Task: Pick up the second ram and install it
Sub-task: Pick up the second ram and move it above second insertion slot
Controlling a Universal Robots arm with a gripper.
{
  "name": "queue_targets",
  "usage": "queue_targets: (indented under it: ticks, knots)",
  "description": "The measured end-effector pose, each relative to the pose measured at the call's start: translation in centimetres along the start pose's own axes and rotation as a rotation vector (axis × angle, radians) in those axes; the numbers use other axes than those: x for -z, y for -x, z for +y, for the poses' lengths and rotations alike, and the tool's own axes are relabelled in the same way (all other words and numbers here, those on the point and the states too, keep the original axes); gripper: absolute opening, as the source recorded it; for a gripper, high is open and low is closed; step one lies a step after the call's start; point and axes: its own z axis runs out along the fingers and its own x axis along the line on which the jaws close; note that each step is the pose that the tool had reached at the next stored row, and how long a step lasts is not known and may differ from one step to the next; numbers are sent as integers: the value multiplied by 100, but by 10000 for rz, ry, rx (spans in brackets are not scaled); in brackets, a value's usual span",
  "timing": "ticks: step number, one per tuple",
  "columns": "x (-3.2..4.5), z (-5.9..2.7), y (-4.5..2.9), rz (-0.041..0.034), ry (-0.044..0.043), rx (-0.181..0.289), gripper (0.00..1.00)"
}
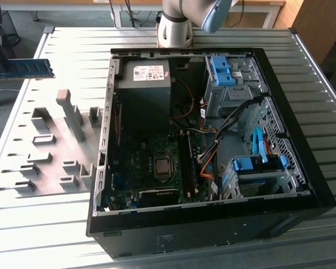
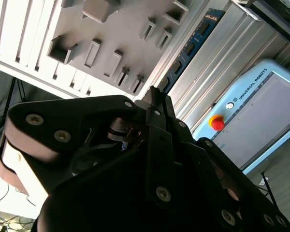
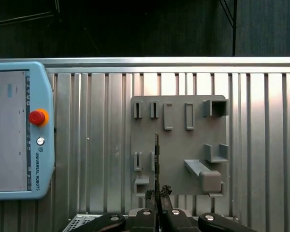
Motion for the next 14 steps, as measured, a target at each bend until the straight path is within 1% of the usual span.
queue_targets:
  ticks: [14]
  knots:
    - [5,-216,2,0,0,0,14]
